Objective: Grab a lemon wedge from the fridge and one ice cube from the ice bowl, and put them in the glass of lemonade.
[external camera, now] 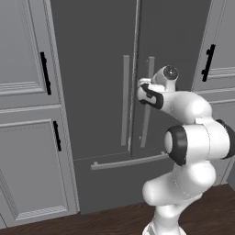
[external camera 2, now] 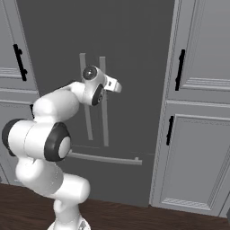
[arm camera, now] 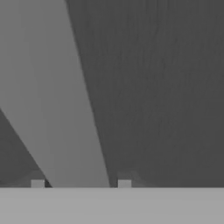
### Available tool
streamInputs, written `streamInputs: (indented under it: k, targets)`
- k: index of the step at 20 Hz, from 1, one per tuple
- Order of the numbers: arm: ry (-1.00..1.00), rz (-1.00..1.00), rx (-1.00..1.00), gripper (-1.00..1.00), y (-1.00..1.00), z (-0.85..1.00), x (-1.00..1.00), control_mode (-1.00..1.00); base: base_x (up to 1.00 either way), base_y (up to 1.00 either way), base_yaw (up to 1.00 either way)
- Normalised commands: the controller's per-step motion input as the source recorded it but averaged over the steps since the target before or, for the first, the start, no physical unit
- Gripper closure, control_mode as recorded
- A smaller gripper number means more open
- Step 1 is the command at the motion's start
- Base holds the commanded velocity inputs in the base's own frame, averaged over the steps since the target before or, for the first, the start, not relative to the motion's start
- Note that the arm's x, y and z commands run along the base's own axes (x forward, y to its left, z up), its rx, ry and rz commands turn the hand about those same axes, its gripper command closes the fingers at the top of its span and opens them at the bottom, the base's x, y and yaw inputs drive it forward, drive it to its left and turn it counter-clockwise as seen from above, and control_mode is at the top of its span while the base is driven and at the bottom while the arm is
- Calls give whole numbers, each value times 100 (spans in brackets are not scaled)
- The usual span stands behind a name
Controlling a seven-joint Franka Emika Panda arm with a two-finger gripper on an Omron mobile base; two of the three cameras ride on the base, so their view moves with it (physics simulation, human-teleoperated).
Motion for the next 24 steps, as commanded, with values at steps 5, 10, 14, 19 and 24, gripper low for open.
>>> streamInputs:
  k: [5, 10, 14, 19, 24]
  targets:
    - [0, -22, 21, 100, -100, 29, -87, -100, 0, 0, 0]
    - [0, -17, 22, 100, -100, 30, -100, -100, 0, 0, 0]
    - [0, -16, 21, 100, -100, 32, -100, -100, 0, 0, 0]
    - [0, -14, 19, 100, -100, 31, -98, -100, 0, 0, 0]
    - [-5, -1, 10, 100, -35, 62, -94, -100, 0, 0, 0]
